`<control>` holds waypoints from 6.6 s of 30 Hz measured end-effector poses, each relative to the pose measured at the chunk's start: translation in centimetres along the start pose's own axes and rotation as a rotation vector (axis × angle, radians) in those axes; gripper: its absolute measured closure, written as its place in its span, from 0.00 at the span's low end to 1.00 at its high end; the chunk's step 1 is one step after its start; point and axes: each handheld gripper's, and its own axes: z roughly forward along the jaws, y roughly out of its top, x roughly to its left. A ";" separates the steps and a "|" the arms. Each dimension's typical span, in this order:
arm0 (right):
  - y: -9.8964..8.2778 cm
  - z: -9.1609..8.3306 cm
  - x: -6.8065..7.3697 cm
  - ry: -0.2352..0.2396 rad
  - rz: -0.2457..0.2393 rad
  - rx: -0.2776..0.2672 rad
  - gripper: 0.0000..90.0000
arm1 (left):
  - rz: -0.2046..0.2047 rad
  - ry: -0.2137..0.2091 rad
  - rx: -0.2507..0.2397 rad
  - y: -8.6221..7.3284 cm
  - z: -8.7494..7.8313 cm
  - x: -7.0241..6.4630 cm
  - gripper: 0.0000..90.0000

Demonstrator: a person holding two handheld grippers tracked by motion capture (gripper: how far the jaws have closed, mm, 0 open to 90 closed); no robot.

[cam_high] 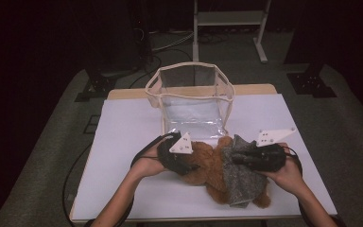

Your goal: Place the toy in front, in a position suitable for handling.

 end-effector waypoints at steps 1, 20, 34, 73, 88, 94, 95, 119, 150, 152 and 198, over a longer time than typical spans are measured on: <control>0.3 0.2 -0.3 0.010 0.004 -0.004 0.83 | -0.013 0.003 -0.004 -0.4 -0.1 -0.1 0.35; -1.0 -0.1 0.3 0.041 0.022 0.027 0.85 | -0.082 -0.090 -0.082 -2.4 -0.6 -1.1 0.05; -0.7 -0.4 0.5 0.021 0.015 0.001 0.72 | -0.033 -0.086 -0.045 -1.6 0.7 -1.4 0.23; 1.4 1.5 -0.1 -0.016 -0.064 0.040 0.83 | -0.029 0.045 0.026 -1.5 -1.5 -0.8 0.32; 3.0 4.9 -0.2 0.063 -0.085 0.110 0.84 | -0.076 0.039 -0.041 -3.4 -2.8 -1.4 0.22; 1.6 4.1 0.5 0.082 -0.074 0.087 0.85 | -0.119 -0.036 -0.082 -4.6 -3.4 -0.6 0.08; 1.4 3.9 0.7 0.083 -0.079 0.083 0.85 | -0.131 -0.045 -0.084 -4.8 -3.4 -0.4 0.05; 0.6 2.3 -0.3 0.076 -0.060 0.089 0.85 | -0.124 -0.095 -0.075 -3.8 -0.8 -1.5 0.09; -0.6 0.1 -6.1 -0.036 0.113 0.016 0.85 | -0.019 -0.091 -0.085 -3.7 -1.8 -2.9 0.27; -0.7 0.0 -5.7 -0.029 0.107 0.017 0.85 | -0.019 -0.090 -0.084 -3.7 -1.8 -2.8 0.26; 1.7 -0.3 -1.7 0.034 -0.036 0.045 0.84 | -0.128 -0.014 -0.170 -3.1 0.4 -2.6 0.29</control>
